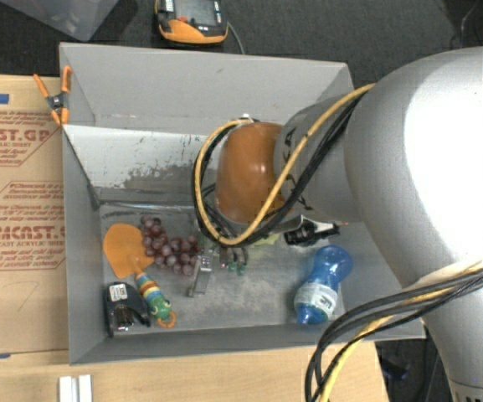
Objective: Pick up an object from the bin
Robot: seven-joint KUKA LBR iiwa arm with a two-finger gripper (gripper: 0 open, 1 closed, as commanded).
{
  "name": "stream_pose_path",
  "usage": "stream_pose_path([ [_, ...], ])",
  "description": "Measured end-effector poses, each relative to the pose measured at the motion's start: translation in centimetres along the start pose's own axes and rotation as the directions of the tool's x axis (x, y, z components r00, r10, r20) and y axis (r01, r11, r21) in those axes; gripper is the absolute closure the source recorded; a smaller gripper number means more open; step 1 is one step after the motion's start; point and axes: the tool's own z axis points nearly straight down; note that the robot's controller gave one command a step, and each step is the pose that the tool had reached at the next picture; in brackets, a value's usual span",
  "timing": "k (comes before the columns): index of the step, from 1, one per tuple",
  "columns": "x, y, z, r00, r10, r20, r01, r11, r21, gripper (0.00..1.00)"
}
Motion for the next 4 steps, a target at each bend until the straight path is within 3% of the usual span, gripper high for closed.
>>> stream_pose_path([
  [1,0.4,3.9,-0.4,1.0,0.01,-0.01,-0.011,1.0,-0.007,1.0],
  [2,0.4,3.9,-0.5,1.0,0.011,-0.01,-0.011,1.0,-0.007,1.0],
  [4,0.4,3.9,-3.8,1.0,0.01,-0.013,-0.01,1.0,-0.007,1.0],
])
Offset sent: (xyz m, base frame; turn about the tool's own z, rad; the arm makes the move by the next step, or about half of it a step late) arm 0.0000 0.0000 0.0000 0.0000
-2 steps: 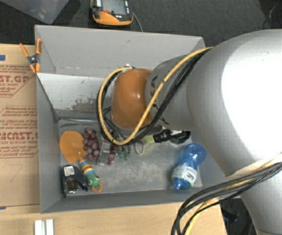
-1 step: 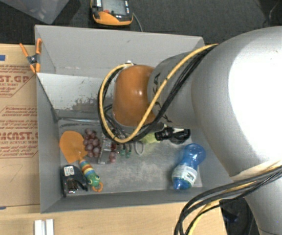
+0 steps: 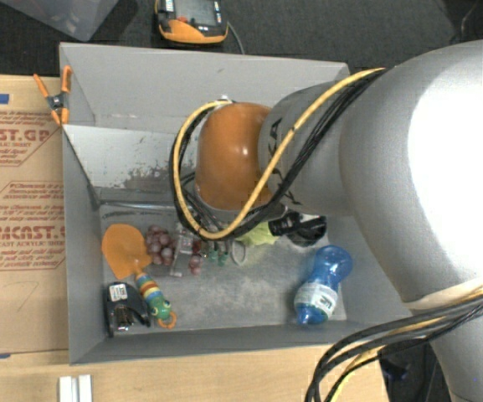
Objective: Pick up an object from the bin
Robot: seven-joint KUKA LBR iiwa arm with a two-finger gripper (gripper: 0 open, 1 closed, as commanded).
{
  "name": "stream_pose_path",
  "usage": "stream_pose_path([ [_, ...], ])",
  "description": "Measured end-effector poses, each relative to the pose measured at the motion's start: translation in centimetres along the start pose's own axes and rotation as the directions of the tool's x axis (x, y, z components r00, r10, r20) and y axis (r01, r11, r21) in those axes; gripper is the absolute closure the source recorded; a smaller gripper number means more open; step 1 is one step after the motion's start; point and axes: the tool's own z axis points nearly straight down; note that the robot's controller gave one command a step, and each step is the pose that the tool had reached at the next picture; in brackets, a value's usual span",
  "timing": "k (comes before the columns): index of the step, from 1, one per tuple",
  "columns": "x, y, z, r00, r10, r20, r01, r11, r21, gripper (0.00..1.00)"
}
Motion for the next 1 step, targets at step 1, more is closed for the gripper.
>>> stream_pose_path([
  [1,-0.04,0.09,-0.99,1.0,-0.001,0.002,0.001,1.0,-0.002,1.0],
])
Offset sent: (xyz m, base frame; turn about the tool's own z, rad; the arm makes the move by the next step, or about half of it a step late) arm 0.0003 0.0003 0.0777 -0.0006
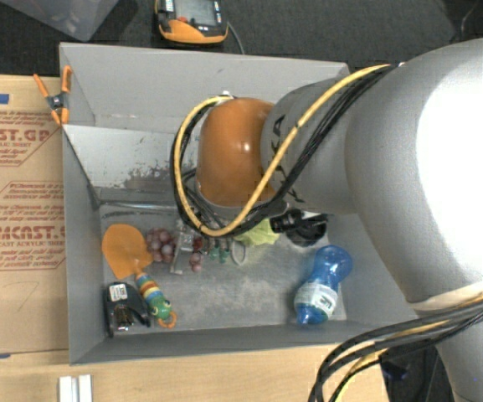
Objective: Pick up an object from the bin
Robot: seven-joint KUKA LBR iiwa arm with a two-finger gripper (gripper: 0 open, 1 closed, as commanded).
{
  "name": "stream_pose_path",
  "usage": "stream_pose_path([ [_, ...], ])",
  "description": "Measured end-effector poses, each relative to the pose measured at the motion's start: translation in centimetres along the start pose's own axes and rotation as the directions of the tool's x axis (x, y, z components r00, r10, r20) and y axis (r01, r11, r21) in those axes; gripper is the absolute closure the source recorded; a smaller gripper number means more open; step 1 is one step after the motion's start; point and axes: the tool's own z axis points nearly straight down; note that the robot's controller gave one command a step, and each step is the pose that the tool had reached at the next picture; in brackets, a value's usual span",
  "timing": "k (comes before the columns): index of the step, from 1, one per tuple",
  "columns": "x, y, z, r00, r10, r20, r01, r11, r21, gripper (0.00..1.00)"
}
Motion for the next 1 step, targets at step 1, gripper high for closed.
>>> stream_pose_path([
  [1,0.28,-0.08,-2.18,1.0,0.0,-0.011,0.0,1.0,0.004,1.0],
])
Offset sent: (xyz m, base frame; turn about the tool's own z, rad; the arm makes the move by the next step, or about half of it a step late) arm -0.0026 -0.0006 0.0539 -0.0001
